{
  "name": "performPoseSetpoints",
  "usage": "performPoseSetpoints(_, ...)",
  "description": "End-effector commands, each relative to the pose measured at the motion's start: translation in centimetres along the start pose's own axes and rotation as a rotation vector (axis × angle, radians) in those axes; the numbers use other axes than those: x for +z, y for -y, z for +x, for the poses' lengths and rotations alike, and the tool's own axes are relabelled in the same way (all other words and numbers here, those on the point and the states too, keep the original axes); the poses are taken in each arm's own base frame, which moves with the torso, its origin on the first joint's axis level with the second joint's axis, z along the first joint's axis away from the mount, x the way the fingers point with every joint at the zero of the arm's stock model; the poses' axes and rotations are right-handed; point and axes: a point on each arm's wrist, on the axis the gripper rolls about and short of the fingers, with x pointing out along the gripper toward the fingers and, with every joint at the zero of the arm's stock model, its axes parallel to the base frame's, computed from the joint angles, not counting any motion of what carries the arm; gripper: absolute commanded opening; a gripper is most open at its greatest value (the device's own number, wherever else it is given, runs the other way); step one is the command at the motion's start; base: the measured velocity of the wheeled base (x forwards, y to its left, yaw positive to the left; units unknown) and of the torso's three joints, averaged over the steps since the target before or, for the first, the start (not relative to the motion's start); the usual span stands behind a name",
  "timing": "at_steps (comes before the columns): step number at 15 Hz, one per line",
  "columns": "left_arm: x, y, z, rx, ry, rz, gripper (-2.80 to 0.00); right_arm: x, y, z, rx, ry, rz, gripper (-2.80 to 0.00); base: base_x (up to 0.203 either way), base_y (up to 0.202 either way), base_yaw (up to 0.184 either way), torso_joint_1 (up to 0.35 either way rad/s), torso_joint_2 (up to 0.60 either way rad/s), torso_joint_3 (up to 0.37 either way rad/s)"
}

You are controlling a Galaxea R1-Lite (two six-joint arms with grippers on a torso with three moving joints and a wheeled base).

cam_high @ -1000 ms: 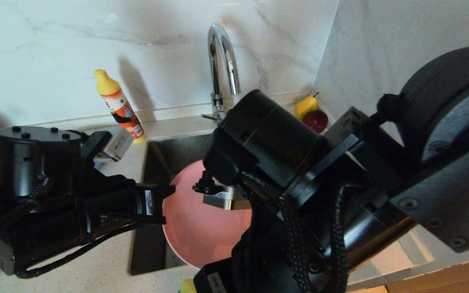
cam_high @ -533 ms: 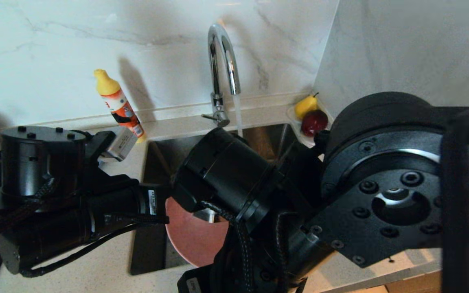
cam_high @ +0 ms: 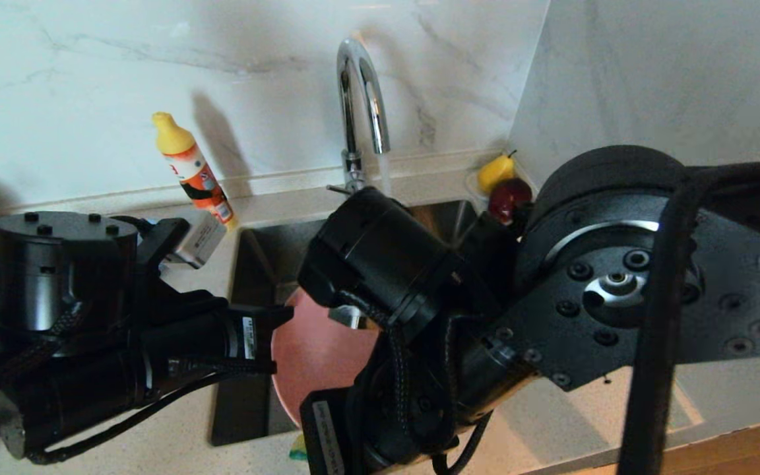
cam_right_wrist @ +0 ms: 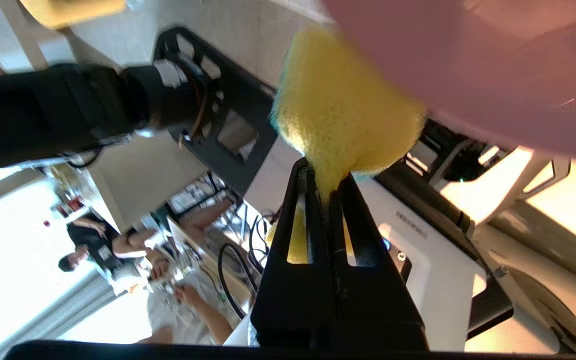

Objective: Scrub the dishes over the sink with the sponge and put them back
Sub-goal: Wipe the plate

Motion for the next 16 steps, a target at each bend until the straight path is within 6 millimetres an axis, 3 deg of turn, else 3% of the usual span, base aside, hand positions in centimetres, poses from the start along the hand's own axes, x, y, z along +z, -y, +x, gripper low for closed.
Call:
performPoseSetpoints(1,-0.6,-0.2,0.1,0.009,-0.022,0.003,-2.80,-0.1,-0.1,-2.7,0.034,0.052,-0.003,-2.80,0.000,0.000,0.000,0.000,0.00,0.000)
performPoseSetpoints(3,-0.8,-0.2,0.1,0.010,-0.026,0.004,-2.80,-0.1,-0.2,-4.2,0.058,0.086,-0.016,-2.80,0.000,0.000,0.000,0.000,0.00,0.000)
performPoseSetpoints(11,-0.4,0.3,-0.7,-0.019,0.007,0.013,-2.80,1.3,0.9,0.0,0.014,0.038,0.015,-2.80,0.000,0.000,0.000,0.000,0.00,0.000)
performPoseSetpoints(16,-0.7,0.1,-1.3,-0.019,0.010,0.012,-2.80,2.4,2.1,0.1,0.004,0.063,0.047,-2.80,0.000,0.000,0.000,0.000,0.00,0.000)
